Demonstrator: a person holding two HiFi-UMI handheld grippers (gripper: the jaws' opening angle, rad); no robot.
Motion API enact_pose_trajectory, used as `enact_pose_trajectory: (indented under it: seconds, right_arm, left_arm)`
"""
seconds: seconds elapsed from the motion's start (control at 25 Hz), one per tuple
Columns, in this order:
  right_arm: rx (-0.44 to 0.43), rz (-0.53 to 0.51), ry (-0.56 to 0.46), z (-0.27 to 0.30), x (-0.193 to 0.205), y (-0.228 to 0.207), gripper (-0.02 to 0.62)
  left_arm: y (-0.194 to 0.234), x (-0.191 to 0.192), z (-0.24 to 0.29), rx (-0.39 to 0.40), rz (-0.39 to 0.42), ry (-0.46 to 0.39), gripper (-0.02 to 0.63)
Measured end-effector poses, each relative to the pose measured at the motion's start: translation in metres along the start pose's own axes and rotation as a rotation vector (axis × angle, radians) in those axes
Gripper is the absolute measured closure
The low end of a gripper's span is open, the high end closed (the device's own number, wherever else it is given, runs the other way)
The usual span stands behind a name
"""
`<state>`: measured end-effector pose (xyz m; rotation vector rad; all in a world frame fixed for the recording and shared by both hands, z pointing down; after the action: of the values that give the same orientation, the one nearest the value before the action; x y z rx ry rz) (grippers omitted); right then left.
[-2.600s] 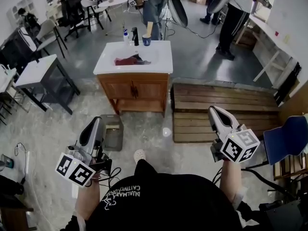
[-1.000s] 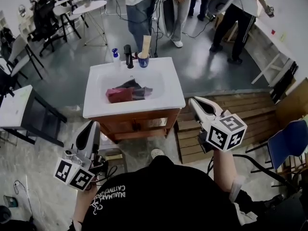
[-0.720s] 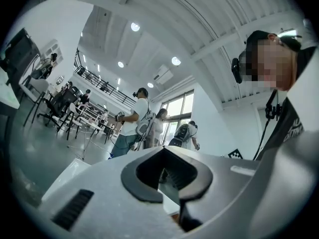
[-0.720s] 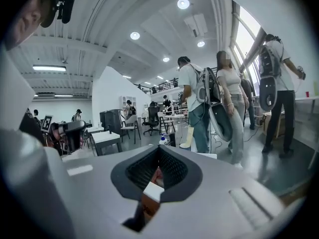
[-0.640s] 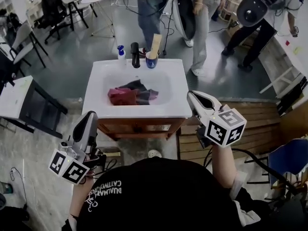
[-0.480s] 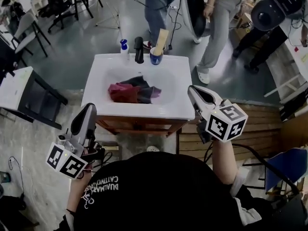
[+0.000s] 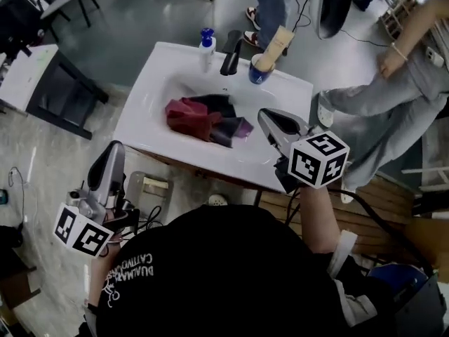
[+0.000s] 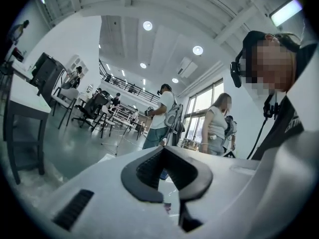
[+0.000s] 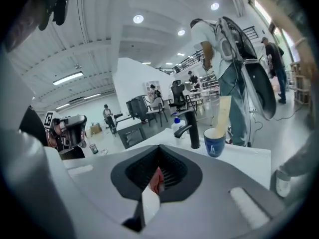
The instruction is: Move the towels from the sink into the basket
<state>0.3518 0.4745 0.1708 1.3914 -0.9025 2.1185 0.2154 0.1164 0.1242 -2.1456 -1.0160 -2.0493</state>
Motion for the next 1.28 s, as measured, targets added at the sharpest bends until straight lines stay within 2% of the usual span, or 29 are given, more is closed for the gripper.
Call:
enact_pose_trajectory:
  seconds: [0.12, 0.24, 0.44, 0.6, 0.72, 0.8, 0.84, 0.92, 1.0, 1.12, 1.28]
  right_arm:
    - [-0.035, 0.031, 0.059, 0.043, 0.018, -0.026, 0.592]
    - [-0.066, 0.043, 0.149, 0.08, 0.036, -0.041, 0.575]
    - [-0.172, 0.006, 0.289, 0.131, 0.061, -0.038, 0.538]
    - [-0.258, -0.007, 0.409, 0.161, 0.091, -0.039, 0.485]
    - [-0.339, 0.007, 0.487, 0.181, 0.112, -0.036, 0.373]
    - [-0.334, 0.002, 0.506, 0.189, 0.122, -0.034, 0.364]
    - [-0.313, -0.011, 0.503, 0.191, 0.125, -0.035, 0.381]
    - [-0.267, -0.045, 0.484, 0.192, 0.126, -0.036, 0.494]
    - [-0.249, -0.059, 0.459, 0.188, 0.122, -0.035, 0.538]
    - [-0.252, -0.055, 0.407, 0.174, 0.11, -0.026, 0.554]
    - [-0.231, -0.073, 0.299, 0.147, 0.086, -0.013, 0.555]
  left_arm:
    - [0.014, 0.012, 0.003, -0.075, -0.005, -0.059, 0.606]
    - [0.019, 0.02, -0.001, -0.192, -0.002, -0.137, 0.606]
    - [0.024, 0.018, -0.016, -0.319, 0.035, -0.08, 0.607]
    - [0.031, 0.026, -0.043, -0.438, 0.012, -0.066, 0.606]
    - [0.033, 0.027, -0.05, -0.49, 0.029, -0.058, 0.606]
    - [0.031, 0.026, -0.05, -0.501, 0.043, -0.048, 0.606]
    - [0.03, 0.026, -0.049, -0.502, 0.044, -0.042, 0.606]
    - [0.028, 0.027, -0.049, -0.499, 0.044, -0.033, 0.606]
    - [0.028, 0.026, -0.049, -0.49, 0.043, -0.03, 0.606]
    - [0.028, 0.025, -0.048, -0.454, 0.044, -0.03, 0.606]
    - [0.028, 0.03, -0.044, -0.37, 0.036, -0.02, 0.606]
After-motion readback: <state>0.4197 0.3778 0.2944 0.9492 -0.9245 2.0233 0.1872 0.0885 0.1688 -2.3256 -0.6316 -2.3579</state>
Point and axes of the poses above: the fingertips, and each gripper's own axes: z forward along the fingers, y to its left, x out of its underside, the point moved 9 cm from there along -z, backward along the fingers, and after that the axes turned 6 degrees about -y, right-handed, at the moved point
